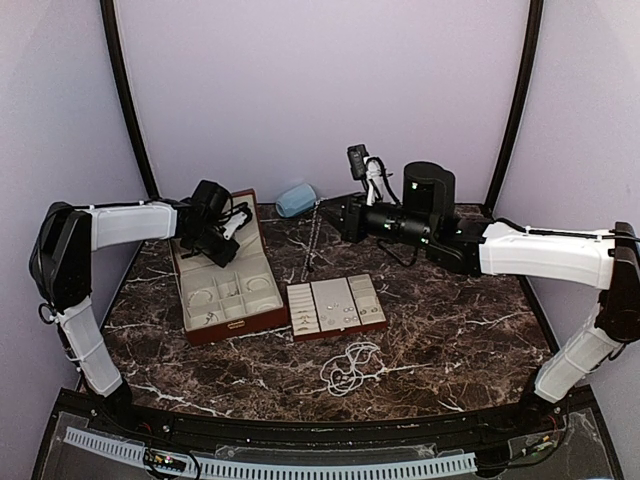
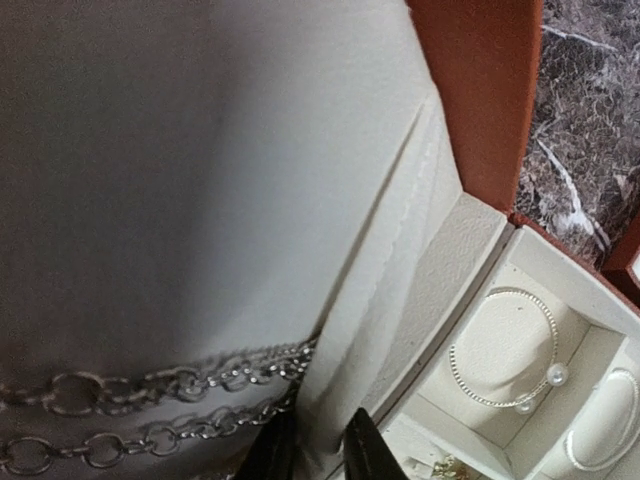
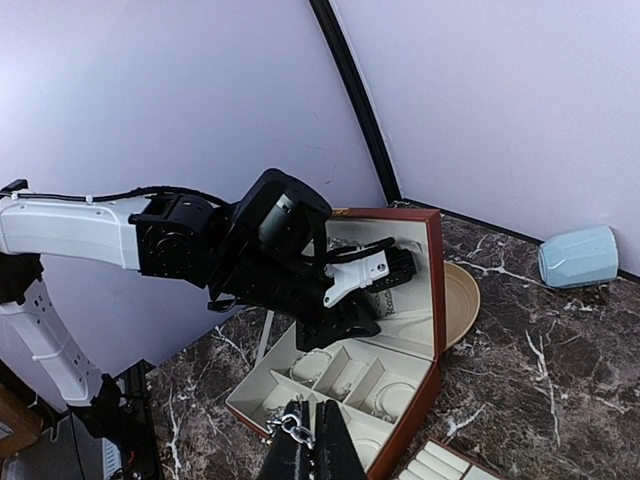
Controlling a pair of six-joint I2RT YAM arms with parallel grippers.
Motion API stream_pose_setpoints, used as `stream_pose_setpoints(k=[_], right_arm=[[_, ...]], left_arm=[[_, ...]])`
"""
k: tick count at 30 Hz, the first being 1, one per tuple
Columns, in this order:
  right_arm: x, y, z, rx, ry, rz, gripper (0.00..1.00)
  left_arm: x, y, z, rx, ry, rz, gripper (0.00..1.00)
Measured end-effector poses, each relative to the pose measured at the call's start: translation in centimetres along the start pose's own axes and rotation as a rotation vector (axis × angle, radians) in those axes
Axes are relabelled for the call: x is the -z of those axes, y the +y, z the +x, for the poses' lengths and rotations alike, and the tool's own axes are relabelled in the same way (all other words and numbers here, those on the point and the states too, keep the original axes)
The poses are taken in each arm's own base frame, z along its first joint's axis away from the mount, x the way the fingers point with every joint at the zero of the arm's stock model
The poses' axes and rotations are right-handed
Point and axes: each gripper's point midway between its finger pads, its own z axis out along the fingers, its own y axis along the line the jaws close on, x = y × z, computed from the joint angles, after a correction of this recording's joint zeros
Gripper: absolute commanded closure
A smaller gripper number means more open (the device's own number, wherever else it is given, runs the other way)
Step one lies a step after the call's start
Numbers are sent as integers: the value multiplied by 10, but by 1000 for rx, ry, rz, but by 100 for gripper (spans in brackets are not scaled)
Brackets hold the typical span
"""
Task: Organize the mixed jewelry
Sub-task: Pick up the compartment pouch from the jewelry box, then move the jewelry box to the center of the board.
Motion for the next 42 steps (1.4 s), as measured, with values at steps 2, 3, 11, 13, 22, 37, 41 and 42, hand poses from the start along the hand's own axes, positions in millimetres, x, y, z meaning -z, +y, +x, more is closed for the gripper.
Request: stream_pose_setpoints(k=[2,3,11,13,22,37,41,42], right_arm=[[0,-1,-1,-4,-4,1,100],[0,-1,-1,-8,-6,1,100],[0,-3,-2,-29,-10,9,100],[0,-4,-3,-35,-10,18,100],[-12,-1,-16,-41,-17,43,100],[-50,15,11,-53,79,82,100],[-58,20,17,-63,100,78,100],[-61,22,18,-66,101,75,100]], left_arm=[[-2,1,1,-7,-6,-11,95],[-3,1,1,-10,-10,-16,99],[5,-7,7,-28,-91,-26,100],[10,-12,12,-35,-110,-15,100],[23,-34,23,-69,-163,53,100],[45,-97,33,-91,-203,234,100],[50,-105,36,-58,-206,278,100],[52,-108,38,-54,-207,292,100]])
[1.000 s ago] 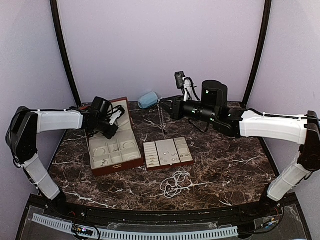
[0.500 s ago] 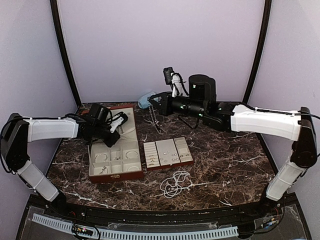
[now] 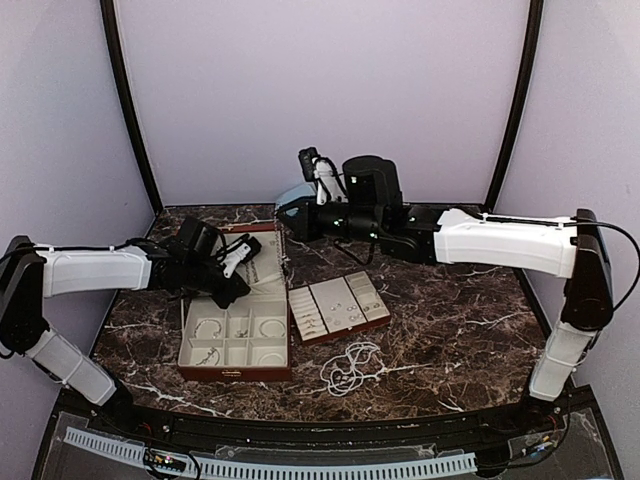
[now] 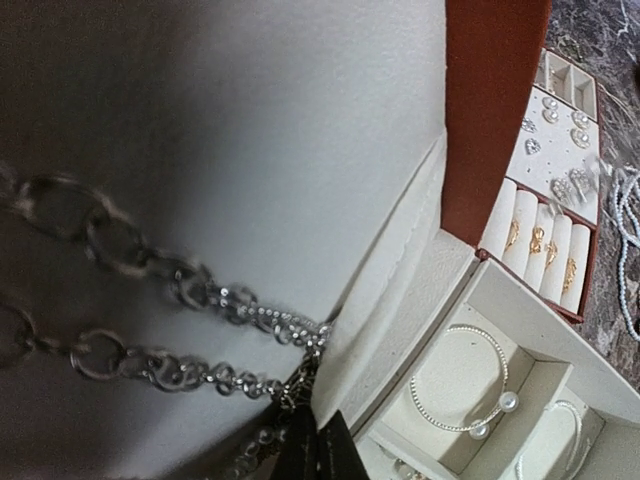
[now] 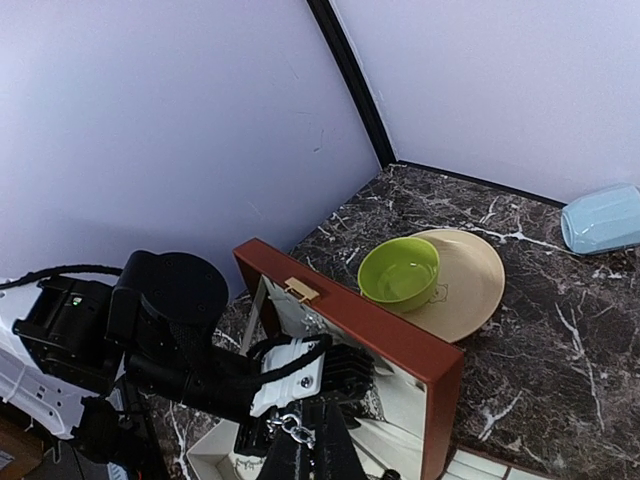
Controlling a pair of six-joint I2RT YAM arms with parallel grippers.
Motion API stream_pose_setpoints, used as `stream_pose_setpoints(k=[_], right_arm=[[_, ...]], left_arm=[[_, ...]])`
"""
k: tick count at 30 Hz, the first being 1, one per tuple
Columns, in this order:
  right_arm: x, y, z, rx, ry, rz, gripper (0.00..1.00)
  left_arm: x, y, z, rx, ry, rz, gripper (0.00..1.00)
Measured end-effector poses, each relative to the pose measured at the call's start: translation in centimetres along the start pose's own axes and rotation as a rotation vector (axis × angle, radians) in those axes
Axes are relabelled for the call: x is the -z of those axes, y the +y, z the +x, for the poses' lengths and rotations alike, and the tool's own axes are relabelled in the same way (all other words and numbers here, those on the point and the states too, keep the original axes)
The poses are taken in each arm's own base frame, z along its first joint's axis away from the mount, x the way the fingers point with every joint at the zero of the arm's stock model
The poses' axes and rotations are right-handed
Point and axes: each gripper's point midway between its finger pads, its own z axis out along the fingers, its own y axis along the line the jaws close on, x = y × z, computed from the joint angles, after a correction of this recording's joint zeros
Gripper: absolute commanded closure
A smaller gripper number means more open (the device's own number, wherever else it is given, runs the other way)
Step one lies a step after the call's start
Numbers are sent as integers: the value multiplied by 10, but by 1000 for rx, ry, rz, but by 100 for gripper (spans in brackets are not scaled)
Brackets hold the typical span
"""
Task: Organize the mixed jewelry
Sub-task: Move the jewelry box to the center of the board.
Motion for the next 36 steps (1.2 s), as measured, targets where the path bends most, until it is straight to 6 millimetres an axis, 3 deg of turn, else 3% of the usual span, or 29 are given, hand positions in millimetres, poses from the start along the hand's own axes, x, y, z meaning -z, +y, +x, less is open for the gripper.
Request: stream_pose_setpoints(k=[11,25,36], right_arm=[[-22,1,10,-35,31,2,100],[-27,11,-15,-53,-23,-19,100],[-34,6,-6,-54,-9,-5,100]], left_arm=[[4,-23,5,-1,-5,75,100],[5,-31,8,-23,-33,85,100],[6,-39,8,-40,-64,97,100]])
